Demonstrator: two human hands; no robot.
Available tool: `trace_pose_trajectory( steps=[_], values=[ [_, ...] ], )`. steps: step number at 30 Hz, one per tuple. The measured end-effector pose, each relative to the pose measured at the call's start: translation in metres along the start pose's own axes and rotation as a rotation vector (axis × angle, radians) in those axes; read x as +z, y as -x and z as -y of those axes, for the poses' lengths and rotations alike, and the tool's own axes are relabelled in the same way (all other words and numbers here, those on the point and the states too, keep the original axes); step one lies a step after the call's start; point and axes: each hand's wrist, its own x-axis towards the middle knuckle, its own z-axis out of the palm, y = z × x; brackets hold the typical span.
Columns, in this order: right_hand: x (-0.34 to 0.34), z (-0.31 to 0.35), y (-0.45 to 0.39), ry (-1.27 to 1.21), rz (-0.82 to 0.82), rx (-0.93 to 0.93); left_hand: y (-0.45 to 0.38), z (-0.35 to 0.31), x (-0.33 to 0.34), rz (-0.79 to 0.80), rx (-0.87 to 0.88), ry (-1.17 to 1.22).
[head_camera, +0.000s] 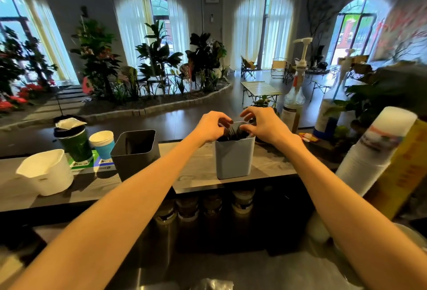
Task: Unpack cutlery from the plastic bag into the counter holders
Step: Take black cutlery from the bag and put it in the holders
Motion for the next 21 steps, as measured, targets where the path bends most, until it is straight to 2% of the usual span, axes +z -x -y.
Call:
trace_pose_trajectory(
  steps=[6,10,12,15,18,21],
  values=[
    [0.007,0.006,0.050,-0.076,-0.113,-0.001,0.048,0.007,-0.009,-0.086,0.048,0.155],
    [0.044,0.018,0.120,-0.246,-0.048,0.026,0.126,0.012,0.007,-0.001,0.034,0.302],
    [0.070,0.024,0.161,-0.381,0.072,0.076,0.170,0.021,0.020,0.102,-0.044,0.376],
    [0.119,0.028,0.230,-0.590,0.408,0.233,0.241,0.050,0.047,0.326,-0.191,0.431],
    [0.170,0.034,0.297,-0.520,0.799,0.254,0.309,0.084,0.080,0.614,-0.306,0.476],
    [0.221,0.045,0.354,-0.397,1.051,0.250,0.365,0.115,0.117,0.805,-0.385,0.419]
  ],
)
